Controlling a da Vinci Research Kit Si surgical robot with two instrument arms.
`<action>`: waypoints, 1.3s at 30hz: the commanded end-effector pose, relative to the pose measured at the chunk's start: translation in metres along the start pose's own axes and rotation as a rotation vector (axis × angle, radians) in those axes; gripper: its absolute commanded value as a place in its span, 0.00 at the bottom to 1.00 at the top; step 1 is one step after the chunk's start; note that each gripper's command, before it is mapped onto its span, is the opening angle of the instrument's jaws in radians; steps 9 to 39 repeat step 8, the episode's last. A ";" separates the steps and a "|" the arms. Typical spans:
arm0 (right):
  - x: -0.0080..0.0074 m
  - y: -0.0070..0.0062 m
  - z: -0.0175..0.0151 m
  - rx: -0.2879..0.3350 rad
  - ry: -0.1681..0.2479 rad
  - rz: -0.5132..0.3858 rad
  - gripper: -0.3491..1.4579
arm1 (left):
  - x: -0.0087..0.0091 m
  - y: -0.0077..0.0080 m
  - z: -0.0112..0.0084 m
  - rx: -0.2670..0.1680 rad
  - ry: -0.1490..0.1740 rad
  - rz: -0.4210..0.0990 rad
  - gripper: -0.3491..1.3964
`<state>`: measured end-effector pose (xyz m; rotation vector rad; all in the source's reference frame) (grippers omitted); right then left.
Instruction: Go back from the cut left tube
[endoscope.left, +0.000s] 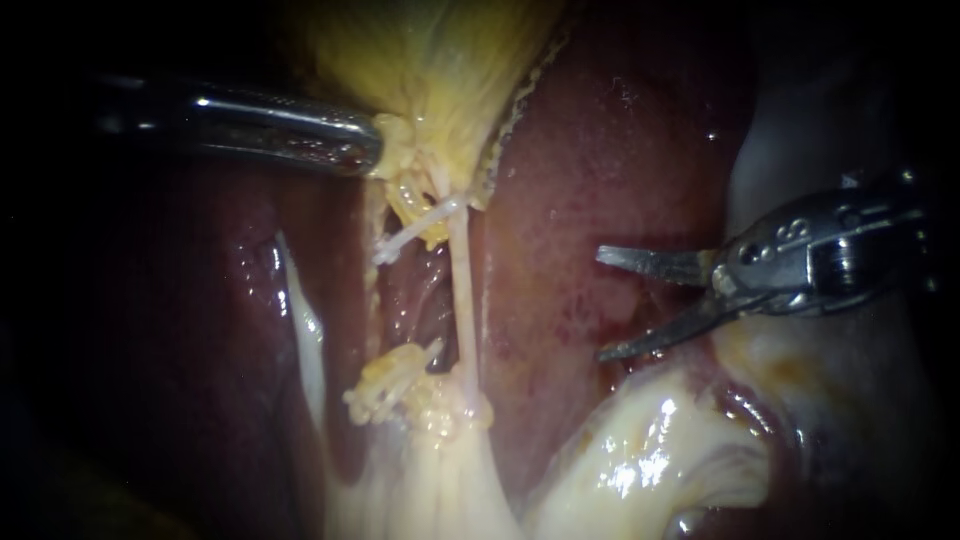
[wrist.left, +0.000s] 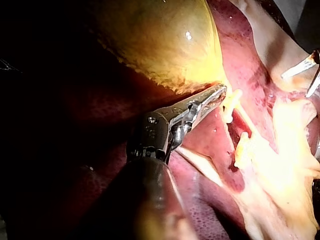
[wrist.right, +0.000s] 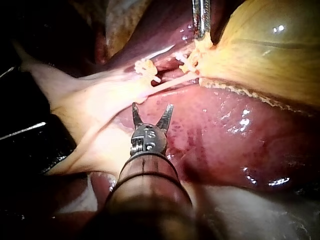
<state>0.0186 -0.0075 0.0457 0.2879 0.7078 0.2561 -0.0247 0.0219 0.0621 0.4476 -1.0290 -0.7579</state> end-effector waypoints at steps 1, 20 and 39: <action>0.0000 0.0000 0.0000 -0.001 0.000 0.000 0.99 | 0.0000 0.0000 0.0000 0.001 -0.001 -0.002 0.00; 0.0001 -0.0001 0.0001 0.008 0.001 -0.006 0.99 | 0.0000 0.0002 -0.0003 0.003 0.003 -0.002 0.00; 0.0001 -0.0001 0.0001 0.008 0.001 -0.006 0.99 | 0.0000 0.0002 -0.0003 0.003 0.003 -0.002 0.00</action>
